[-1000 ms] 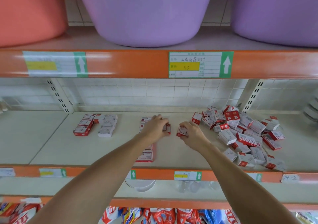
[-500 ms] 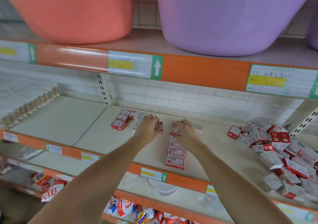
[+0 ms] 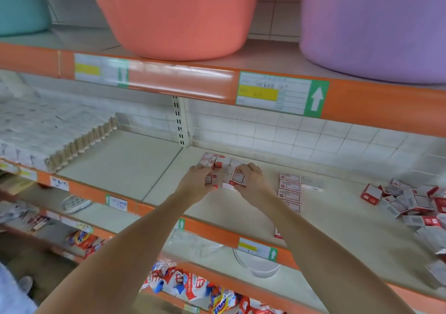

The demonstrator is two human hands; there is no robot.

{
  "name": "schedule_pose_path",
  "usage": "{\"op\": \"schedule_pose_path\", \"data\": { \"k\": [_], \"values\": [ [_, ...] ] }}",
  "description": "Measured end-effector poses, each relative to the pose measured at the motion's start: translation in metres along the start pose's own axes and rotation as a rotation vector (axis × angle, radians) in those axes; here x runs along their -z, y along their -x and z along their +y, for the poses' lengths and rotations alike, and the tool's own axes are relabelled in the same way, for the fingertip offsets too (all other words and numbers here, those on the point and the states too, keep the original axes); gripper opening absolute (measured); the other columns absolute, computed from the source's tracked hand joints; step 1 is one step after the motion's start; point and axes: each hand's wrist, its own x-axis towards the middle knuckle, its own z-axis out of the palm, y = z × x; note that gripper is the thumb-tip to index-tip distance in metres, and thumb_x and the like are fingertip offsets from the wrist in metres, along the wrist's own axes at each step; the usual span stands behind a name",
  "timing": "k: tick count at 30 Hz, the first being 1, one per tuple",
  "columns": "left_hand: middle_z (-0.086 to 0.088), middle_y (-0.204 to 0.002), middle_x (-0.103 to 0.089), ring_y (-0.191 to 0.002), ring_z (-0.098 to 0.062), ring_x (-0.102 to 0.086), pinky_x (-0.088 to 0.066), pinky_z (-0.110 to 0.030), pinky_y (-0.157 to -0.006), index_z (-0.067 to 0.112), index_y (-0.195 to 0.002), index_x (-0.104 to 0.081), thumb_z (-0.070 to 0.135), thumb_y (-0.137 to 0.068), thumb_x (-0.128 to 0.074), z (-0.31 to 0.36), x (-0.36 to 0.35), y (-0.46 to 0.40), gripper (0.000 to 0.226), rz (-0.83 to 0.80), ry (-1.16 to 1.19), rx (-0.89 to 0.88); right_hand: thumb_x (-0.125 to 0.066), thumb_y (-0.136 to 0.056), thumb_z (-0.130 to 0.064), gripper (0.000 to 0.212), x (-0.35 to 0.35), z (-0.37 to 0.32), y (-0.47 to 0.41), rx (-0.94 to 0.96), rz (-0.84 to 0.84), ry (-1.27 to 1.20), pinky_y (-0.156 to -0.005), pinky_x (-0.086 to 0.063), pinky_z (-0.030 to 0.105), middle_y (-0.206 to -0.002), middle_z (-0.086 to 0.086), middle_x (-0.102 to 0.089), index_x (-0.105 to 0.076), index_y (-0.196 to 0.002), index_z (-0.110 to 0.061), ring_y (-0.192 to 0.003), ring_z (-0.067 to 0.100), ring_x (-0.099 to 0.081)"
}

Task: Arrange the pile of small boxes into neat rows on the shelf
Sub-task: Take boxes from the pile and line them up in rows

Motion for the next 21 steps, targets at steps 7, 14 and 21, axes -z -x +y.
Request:
{"op": "schedule_pose_path", "data": {
  "k": [7,14,21],
  "values": [
    [0.000,-0.095,-0.040,-0.082,-0.021,-0.053,-0.043,-0.028,-0.071,0.017,-0.102,-0.066,0.025,-0.073,-0.077,-0.041,0.010,0.010,0.032,-0.076,0.030,0.037,-0.069,-0.086,-0.021,0.051,-0.026,-0.030,-0.008,0.039,-0.021,-0.023,-0.101,-0.034,0.028,-0.131,0.004,-0.048,-0.052,-0.133,-0.017,-0.127,0.023,-0.039],
    [0.000,-0.101,-0.043,-0.090,-0.020,-0.054,-0.048,-0.031,-0.078,0.017,-0.124,-0.060,0.021,-0.076,-0.075,-0.050,0.009,0.004,0.050,-0.061,0.002,-0.028,-0.071,-0.083,-0.021,0.050,-0.038,-0.040,-0.010,0.056,-0.046,-0.021,-0.104,-0.039,0.039,-0.125,0.004,-0.052,-0.054,-0.129,-0.023,-0.121,0.029,-0.043],
    [-0.002,-0.106,-0.043,-0.100,-0.022,-0.052,-0.049,-0.035,-0.088,0.016,-0.124,-0.058,0.017,-0.079,-0.073,-0.054,0.005,-0.004,0.048,-0.057,-0.007,-0.059,-0.072,-0.082,-0.021,0.047,-0.046,-0.042,-0.011,0.044,-0.035,-0.022,-0.100,-0.042,0.041,-0.121,0.004,-0.054,-0.055,-0.126,-0.025,-0.118,0.028,-0.046]
  ]
}}
